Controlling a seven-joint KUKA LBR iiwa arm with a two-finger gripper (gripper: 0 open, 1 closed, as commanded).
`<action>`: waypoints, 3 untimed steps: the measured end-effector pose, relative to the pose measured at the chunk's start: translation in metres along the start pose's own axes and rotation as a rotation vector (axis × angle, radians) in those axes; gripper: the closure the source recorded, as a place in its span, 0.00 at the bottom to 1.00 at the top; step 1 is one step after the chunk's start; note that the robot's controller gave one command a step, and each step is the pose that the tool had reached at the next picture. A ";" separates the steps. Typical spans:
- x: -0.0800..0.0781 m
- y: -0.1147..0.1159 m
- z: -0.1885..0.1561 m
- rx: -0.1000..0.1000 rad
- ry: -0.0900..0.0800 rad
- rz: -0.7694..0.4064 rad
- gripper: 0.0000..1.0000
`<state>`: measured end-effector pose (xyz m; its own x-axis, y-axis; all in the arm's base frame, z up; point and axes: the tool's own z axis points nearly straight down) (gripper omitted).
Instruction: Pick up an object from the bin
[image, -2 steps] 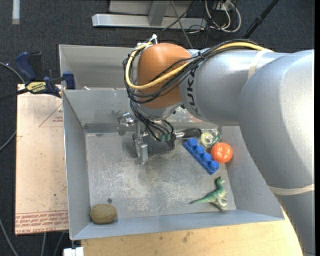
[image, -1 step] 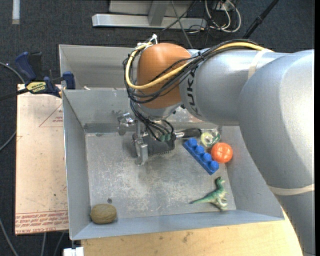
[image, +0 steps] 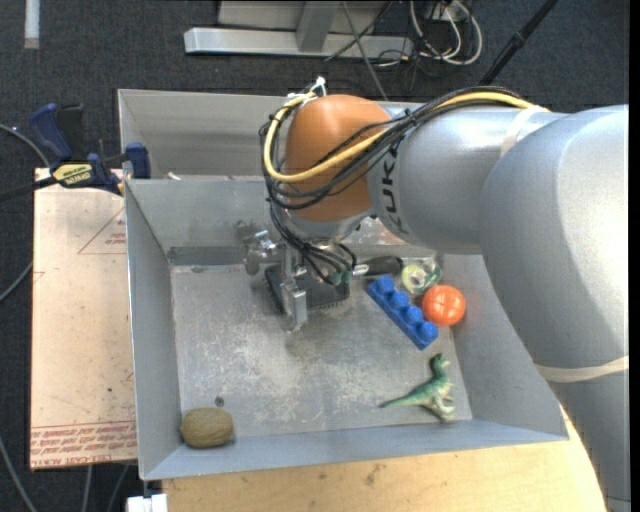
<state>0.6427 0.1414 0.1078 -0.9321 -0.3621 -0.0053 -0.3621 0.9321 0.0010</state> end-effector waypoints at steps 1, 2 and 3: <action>0.015 -0.041 0.026 -0.001 0.001 -0.161 0.00; 0.015 -0.063 -0.009 -0.002 0.006 -0.051 1.00; 0.015 -0.063 -0.009 -0.002 0.006 -0.050 1.00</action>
Offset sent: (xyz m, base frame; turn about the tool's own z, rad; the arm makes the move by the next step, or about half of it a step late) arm 0.0091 -0.0647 0.0100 -0.0533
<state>0.6513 0.0774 0.1166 -0.9127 -0.4086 0.0009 -0.4086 0.9127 0.0033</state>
